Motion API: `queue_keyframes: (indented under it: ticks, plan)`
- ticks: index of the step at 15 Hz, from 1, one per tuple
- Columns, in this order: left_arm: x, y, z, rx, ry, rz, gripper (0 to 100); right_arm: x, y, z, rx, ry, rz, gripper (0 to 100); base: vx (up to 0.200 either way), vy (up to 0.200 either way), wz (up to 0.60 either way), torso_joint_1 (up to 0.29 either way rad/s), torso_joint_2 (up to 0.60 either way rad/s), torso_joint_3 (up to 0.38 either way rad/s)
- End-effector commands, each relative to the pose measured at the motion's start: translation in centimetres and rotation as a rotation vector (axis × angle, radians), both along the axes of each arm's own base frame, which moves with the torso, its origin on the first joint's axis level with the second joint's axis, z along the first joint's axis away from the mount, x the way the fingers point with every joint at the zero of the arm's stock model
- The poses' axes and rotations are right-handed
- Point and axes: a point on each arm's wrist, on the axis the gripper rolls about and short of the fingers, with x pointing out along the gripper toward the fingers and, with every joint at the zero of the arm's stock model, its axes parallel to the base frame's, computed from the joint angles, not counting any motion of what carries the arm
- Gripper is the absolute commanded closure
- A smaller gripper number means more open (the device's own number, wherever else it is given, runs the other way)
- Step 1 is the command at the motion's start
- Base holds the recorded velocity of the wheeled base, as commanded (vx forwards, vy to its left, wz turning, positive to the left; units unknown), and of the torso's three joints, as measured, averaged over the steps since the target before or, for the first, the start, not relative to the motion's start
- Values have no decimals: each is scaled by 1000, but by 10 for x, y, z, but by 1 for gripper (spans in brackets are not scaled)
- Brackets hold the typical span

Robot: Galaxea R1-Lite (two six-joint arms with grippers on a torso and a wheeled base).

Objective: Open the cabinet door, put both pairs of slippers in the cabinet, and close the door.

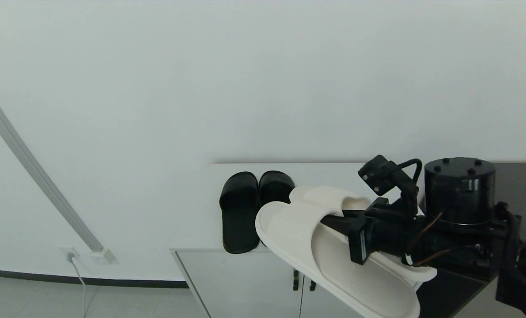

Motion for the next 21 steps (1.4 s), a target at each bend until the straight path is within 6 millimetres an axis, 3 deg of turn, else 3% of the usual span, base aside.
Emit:
queue_keyframes:
  ticks: [1,5,13,21]
  plan:
    - [0,0,0,0,1,1,100,-19,-8,13,32,-28,44,100,0,0,0,0,0,0]
    - [0,0,0,0,1,1,100,-21,-5,9,24,-17,61,100,0,0,0,0,0,0]
    - [0,0,0,0,1,1,100,-22,-6,7,21,-13,61,100,-200,0,0,1,1,3]
    - [0,0,0,0,0,1,100,-23,-6,5,15,-8,62,100,0,0,0,0,0,0]
